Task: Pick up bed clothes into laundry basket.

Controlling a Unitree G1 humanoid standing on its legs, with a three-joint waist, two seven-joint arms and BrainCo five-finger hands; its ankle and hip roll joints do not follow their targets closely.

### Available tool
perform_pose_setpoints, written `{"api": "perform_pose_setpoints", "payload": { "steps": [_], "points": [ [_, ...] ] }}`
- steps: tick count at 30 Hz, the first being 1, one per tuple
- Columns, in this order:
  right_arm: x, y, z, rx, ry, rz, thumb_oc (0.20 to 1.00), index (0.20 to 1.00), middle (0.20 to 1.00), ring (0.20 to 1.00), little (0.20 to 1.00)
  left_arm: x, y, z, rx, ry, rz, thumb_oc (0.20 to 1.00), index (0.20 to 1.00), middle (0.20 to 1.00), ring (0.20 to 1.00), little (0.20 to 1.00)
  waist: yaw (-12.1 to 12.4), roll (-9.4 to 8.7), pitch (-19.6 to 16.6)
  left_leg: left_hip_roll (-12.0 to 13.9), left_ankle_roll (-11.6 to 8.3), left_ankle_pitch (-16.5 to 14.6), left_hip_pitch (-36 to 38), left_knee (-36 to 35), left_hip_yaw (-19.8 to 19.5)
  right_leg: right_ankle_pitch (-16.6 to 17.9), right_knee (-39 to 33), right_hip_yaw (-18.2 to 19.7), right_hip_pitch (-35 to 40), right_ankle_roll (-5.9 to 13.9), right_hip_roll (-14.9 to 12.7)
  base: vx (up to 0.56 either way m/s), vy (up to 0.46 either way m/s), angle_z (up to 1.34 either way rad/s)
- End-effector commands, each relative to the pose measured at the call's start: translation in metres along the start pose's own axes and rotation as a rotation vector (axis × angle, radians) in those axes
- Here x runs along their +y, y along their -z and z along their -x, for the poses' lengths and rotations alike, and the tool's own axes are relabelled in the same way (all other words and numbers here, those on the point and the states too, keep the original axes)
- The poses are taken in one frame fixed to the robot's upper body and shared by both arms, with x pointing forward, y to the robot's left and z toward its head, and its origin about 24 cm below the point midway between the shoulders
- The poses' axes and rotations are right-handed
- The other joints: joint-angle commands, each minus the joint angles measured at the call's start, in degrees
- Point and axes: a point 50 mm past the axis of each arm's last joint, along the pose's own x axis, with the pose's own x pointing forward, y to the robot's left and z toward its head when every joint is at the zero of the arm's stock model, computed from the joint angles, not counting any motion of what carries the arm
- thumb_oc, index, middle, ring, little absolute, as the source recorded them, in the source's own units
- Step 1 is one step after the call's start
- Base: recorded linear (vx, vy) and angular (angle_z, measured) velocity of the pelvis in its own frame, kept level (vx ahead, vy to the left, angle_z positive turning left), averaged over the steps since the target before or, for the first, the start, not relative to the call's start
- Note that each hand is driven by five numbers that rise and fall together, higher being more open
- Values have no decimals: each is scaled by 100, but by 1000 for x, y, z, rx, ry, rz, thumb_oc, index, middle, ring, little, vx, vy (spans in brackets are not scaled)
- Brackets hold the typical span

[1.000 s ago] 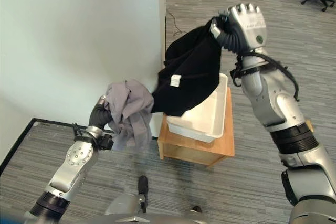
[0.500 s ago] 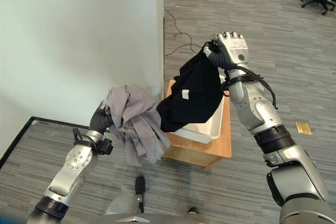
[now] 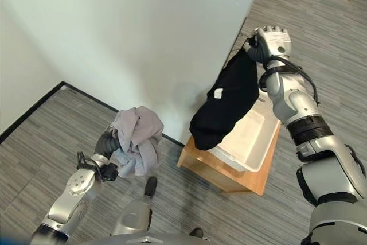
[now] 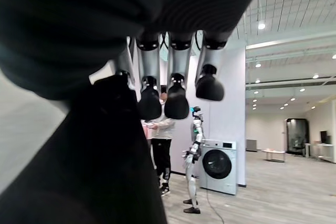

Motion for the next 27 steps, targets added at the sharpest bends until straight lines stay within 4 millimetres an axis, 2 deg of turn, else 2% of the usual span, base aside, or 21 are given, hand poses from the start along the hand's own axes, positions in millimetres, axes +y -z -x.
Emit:
{"api": "perform_pose_setpoints", "payload": {
  "steps": [1,11,16,20,23,27],
  "points": [
    [-84,5,-26,-11,304,49,200,200,200,200,200,-20,-22,-14,-123,114,49,200,200,200,200,200,4,210,-33,695,-793,-944,574,36,229,-326,81,-363,-98,69,-178,15,37,3],
    [-117,-5,-30,-59,435,36,200,200,200,200,200,-21,-22,-18,-124,120,47,200,200,200,200,200,-262,252,-241,561,-703,-1083,793,36,306,-284,81,-291,53,96,-321,38,41,1],
    [-122,-11,-24,-88,477,3,200,200,200,200,200,-25,-23,-20,-127,127,52,200,200,200,200,200,-321,218,-292,526,-662,-1165,907,36,352,-280,81,-263,126,108,-365,49,12,-2],
    [-109,-19,-17,-125,446,-3,200,200,200,200,200,-26,-22,-20,-125,123,54,200,200,200,200,200,-389,235,-280,498,-623,-1208,969,36,410,-273,81,-215,129,106,-386,48,9,-5],
    [-92,-10,-11,-91,390,12,200,200,200,200,200,-26,-21,-20,-123,121,53,200,200,200,200,200,-422,268,-218,478,-605,-1204,925,36,413,-270,81,-180,82,107,-401,4,1,-8],
    [-82,2,-6,-47,354,31,200,200,200,200,200,-28,-20,-19,-118,133,48,200,200,200,200,200,-446,314,-112,466,-599,-1190,828,36,425,-264,81,-175,-16,117,-424,-9,0,0]
  ]
}}
